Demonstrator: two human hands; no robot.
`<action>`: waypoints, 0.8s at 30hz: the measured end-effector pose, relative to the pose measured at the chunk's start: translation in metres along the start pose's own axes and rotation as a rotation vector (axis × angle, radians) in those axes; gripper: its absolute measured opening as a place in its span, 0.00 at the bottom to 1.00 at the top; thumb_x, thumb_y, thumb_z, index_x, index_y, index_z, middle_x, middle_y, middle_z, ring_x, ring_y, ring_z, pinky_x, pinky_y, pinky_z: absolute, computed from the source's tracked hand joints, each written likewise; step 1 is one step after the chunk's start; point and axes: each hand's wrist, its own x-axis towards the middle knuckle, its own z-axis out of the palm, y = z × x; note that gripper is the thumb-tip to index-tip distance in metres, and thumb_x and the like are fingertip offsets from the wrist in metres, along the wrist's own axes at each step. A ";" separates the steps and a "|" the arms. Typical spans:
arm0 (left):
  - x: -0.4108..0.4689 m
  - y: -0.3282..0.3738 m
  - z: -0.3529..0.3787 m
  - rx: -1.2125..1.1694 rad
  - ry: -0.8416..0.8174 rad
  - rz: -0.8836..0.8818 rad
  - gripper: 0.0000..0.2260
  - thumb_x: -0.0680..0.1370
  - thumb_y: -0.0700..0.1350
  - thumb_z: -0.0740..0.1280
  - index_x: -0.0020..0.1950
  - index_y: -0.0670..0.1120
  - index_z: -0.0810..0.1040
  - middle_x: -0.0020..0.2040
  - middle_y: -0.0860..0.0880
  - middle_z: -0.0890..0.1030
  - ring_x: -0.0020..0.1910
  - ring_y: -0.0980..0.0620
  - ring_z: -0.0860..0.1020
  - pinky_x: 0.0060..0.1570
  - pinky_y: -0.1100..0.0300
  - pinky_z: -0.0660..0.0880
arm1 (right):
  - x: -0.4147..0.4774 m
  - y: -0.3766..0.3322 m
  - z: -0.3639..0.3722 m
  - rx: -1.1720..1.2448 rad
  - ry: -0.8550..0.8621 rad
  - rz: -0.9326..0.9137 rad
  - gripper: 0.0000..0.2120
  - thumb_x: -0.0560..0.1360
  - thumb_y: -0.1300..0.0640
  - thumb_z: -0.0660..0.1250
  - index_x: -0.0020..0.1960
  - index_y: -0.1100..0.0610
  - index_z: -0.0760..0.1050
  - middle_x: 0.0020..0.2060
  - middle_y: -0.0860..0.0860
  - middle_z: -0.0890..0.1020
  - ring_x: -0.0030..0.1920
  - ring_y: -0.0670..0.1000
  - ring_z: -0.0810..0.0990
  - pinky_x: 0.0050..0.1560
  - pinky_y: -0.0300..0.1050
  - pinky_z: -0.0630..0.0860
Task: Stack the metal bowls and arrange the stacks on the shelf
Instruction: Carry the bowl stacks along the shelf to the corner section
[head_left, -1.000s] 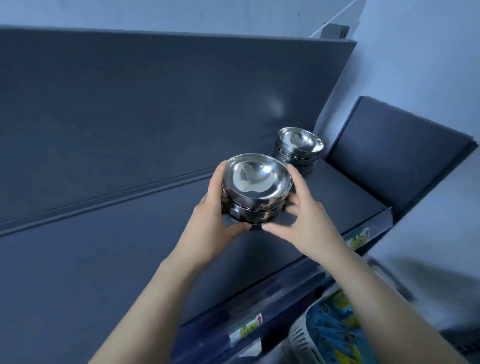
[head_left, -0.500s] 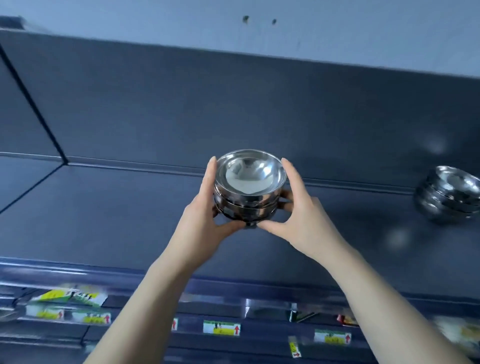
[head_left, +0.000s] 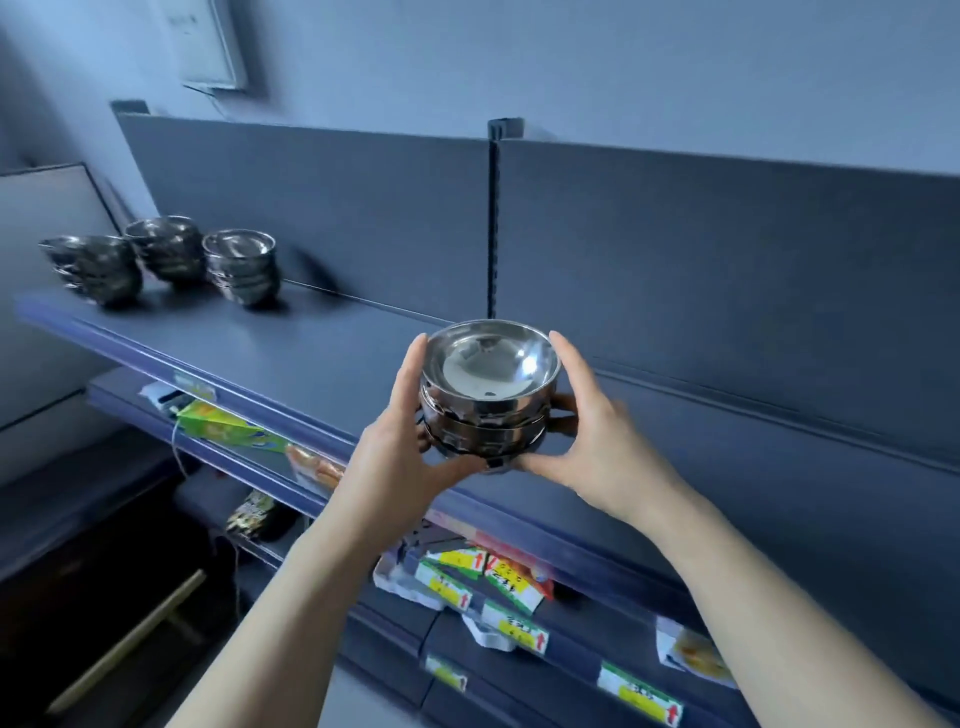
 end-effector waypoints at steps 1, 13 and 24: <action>0.001 -0.010 -0.019 0.019 0.012 -0.015 0.50 0.66 0.45 0.79 0.65 0.80 0.45 0.51 0.76 0.68 0.57 0.58 0.79 0.62 0.52 0.74 | 0.013 -0.010 0.017 0.001 -0.016 -0.013 0.55 0.64 0.48 0.81 0.76 0.35 0.44 0.61 0.47 0.79 0.62 0.46 0.77 0.62 0.45 0.73; 0.056 -0.120 -0.169 0.177 0.168 -0.198 0.52 0.68 0.42 0.77 0.75 0.66 0.43 0.47 0.73 0.65 0.51 0.53 0.81 0.53 0.63 0.75 | 0.165 -0.081 0.170 0.031 -0.182 -0.116 0.58 0.62 0.50 0.82 0.78 0.40 0.46 0.57 0.51 0.81 0.57 0.47 0.80 0.57 0.40 0.72; 0.165 -0.227 -0.257 0.181 0.202 -0.265 0.52 0.68 0.43 0.77 0.73 0.69 0.41 0.61 0.58 0.74 0.57 0.52 0.79 0.62 0.51 0.73 | 0.324 -0.102 0.271 0.087 -0.265 -0.138 0.56 0.62 0.51 0.81 0.77 0.39 0.47 0.60 0.50 0.79 0.57 0.47 0.79 0.58 0.43 0.75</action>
